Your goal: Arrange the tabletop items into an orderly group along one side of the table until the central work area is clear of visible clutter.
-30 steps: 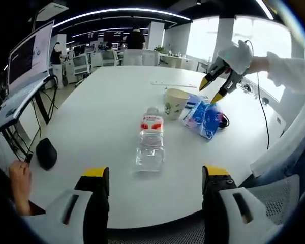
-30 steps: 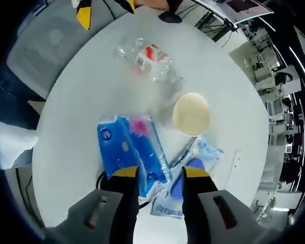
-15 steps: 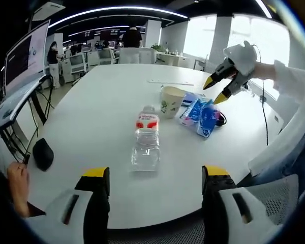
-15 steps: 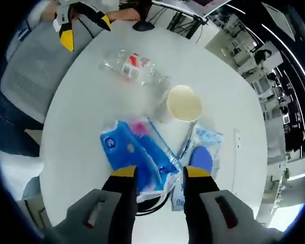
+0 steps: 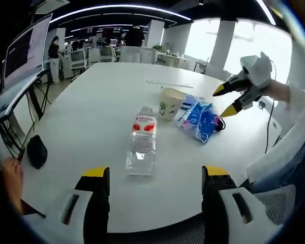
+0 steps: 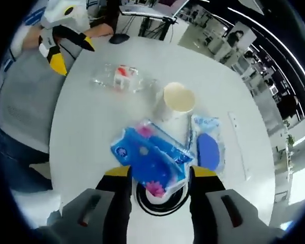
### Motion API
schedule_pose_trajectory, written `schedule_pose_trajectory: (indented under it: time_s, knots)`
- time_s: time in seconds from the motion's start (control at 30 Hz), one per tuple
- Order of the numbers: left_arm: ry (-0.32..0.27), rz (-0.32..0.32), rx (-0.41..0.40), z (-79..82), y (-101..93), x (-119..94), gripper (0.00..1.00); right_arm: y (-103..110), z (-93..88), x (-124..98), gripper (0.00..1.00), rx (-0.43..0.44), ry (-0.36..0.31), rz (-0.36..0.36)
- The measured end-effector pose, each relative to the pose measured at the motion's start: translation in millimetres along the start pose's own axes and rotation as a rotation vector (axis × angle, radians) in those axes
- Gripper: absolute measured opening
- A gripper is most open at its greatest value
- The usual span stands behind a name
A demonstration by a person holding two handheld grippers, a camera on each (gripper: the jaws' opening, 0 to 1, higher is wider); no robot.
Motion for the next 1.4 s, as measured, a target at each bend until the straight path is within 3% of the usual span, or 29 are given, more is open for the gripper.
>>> schedule_pose_trajectory:
  time_s: [0.13, 0.3, 0.37, 0.6, 0.87, 1.4]
  knots:
    - [0.009, -0.007, 0.012, 1.9, -1.6, 0.6, 0.75, 6.0, -4.4, -5.6, 0.46, 0.026, -0.001, -0.01]
    - [0.012, -0.015, 0.013, 6.5, -1.1, 2.8, 0.75, 9.6, -10.5, -13.4, 0.55, 0.219, -0.038, -0.04]
    - [0.013, -0.017, 0.02, 9.1, -1.3, 3.5, 0.75, 8.9, -12.7, -16.4, 0.57, 0.248, -0.055, -0.059]
    - [0.008, -0.027, 0.033, 17.4, -3.4, 9.5, 0.76, 11.9, -26.7, -27.6, 0.56, 0.268, -0.065, -0.103]
    - [0.024, -0.042, 0.049, 20.4, -9.7, 18.0, 0.77, 18.5, -43.7, -31.0, 0.56, 0.327, -0.036, -0.101]
    - [0.049, -0.04, 0.054, 22.5, -19.7, 29.3, 0.75, 24.6, -52.5, -30.9, 0.51, 0.401, -0.02, -0.082]
Point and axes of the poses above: the point that each gripper's makers call its tool centre point, and the gripper's own axes: x roughly forward along the fingers, y roughly to its left, z roughly out of its top, the point moved 7 cm from there along -x, roughly backward along the fingers, and after that the axes turned 14 degrees about -z, right-handed, at the moved point
